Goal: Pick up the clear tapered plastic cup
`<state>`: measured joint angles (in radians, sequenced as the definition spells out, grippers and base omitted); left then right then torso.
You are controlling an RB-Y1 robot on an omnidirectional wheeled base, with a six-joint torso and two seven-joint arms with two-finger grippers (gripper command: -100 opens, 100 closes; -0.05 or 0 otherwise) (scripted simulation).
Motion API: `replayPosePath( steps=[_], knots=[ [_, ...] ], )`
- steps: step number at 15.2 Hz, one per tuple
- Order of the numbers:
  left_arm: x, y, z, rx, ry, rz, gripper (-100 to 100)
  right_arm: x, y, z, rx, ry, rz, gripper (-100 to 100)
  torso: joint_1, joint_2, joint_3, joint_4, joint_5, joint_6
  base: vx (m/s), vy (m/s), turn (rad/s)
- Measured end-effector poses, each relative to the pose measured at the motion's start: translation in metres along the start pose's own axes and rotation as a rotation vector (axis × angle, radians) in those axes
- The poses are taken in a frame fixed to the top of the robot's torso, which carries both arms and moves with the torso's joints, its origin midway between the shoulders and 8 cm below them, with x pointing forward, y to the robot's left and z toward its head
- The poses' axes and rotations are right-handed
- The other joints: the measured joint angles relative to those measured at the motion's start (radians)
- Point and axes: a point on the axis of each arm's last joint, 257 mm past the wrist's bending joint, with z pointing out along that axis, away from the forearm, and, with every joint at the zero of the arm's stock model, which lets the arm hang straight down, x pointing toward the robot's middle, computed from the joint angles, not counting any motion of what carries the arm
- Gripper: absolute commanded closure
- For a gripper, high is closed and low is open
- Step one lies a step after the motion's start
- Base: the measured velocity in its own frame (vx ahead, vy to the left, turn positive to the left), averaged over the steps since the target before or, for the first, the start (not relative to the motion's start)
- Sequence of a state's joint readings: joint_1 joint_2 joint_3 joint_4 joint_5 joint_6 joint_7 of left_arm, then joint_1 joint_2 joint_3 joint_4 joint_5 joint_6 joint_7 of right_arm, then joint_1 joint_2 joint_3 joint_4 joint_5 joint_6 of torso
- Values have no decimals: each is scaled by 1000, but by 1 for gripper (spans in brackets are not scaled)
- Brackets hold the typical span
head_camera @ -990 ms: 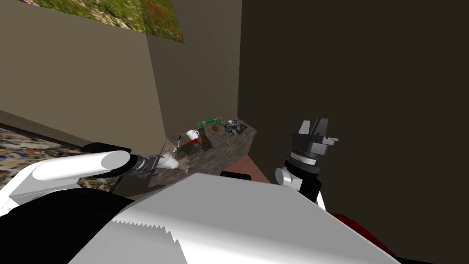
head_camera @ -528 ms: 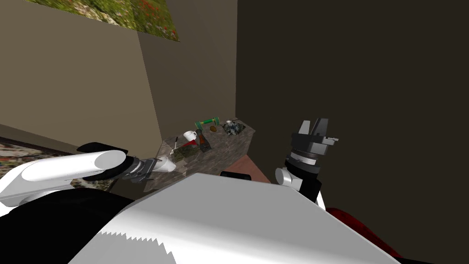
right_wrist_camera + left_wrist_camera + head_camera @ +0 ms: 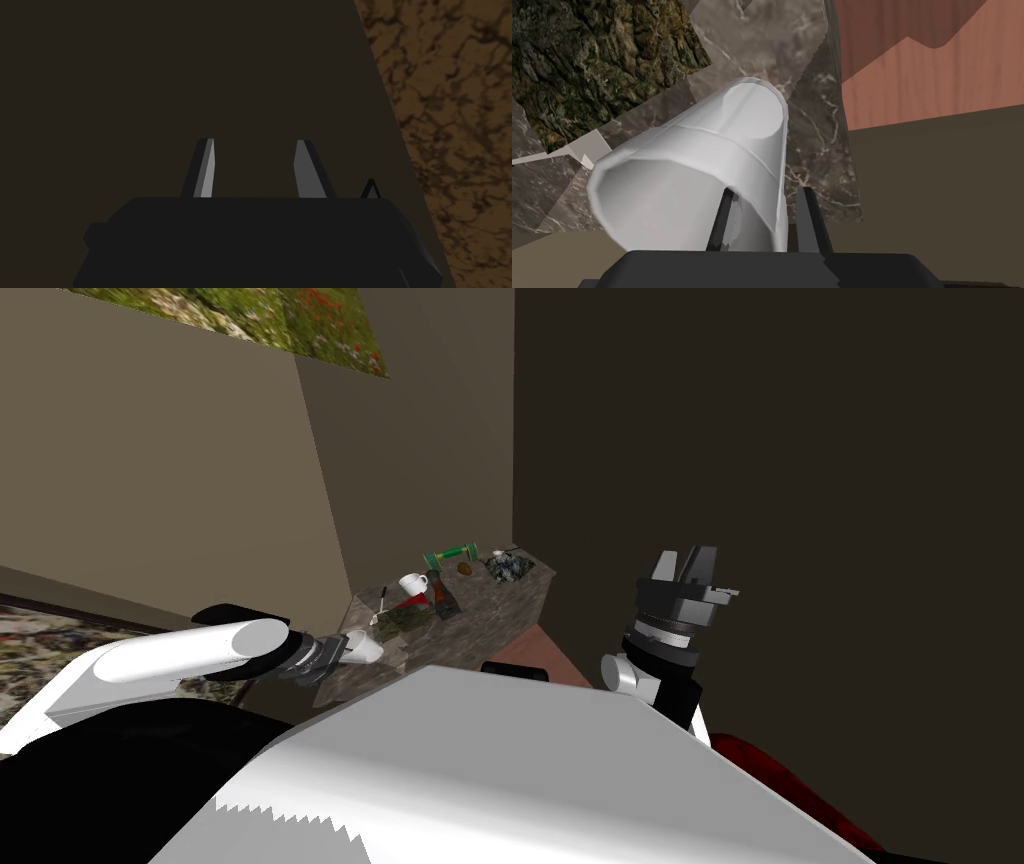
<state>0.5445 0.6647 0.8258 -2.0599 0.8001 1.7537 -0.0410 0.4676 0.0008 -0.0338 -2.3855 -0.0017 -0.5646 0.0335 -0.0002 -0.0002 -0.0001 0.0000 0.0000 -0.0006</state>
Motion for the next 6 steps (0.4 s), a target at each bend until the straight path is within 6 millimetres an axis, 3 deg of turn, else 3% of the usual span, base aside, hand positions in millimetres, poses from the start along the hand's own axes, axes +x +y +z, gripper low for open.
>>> replayPosePath(
  steps=[3,6],
  knots=[
    [0,1,0,-1,1,-1,100,0,0,0,0,0,0,0,0,-1,-1,0,0,1,4,0,13],
    [1,-1,-14,1,1,6,100,0,0,0,0,0,0,0,-1,-2,-1,0,-1,1,26,2,47]
  ],
)
